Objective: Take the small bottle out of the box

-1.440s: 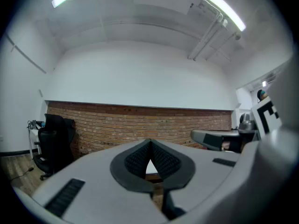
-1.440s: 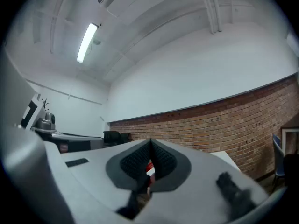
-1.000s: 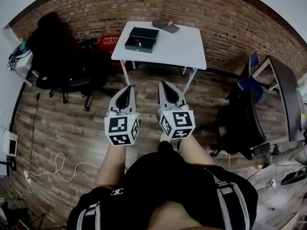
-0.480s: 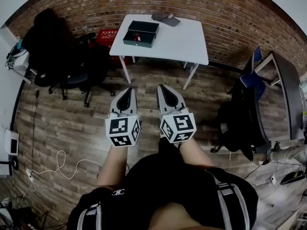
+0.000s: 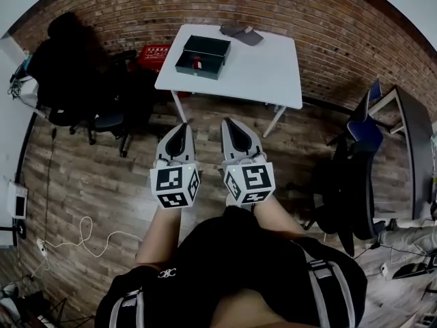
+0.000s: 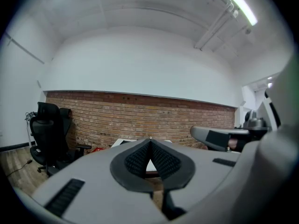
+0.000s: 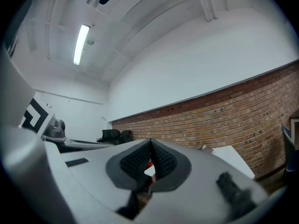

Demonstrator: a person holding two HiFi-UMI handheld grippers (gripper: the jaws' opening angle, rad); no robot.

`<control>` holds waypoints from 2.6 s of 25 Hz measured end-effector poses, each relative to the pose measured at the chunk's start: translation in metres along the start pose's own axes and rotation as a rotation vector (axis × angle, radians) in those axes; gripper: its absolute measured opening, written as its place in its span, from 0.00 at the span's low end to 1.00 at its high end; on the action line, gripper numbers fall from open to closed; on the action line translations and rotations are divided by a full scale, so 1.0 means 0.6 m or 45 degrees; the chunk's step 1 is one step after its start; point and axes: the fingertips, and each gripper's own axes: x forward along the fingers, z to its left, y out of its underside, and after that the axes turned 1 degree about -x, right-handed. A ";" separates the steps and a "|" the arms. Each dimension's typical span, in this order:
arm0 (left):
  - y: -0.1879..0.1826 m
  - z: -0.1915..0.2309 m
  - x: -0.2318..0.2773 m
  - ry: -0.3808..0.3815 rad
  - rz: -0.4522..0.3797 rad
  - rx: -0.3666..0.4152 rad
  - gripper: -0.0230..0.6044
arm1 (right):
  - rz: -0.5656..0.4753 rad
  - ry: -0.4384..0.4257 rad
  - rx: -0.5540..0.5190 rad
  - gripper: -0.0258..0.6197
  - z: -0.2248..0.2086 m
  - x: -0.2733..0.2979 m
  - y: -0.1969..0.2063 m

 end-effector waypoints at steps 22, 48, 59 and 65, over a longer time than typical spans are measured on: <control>-0.058 -0.016 0.188 -0.212 -0.067 0.014 0.04 | -0.057 -0.154 -0.005 0.09 -0.165 0.183 -0.053; -0.054 -0.073 0.365 -0.019 -0.029 -0.019 0.04 | -0.033 -0.055 0.025 0.09 -0.305 0.243 -0.032; -0.057 0.026 0.451 -0.022 -0.010 -0.058 0.04 | 0.020 -0.051 0.022 0.09 -0.300 0.369 -0.010; -0.070 0.117 0.505 -0.026 0.004 -0.066 0.04 | 0.062 -0.055 0.024 0.09 -0.273 0.472 0.003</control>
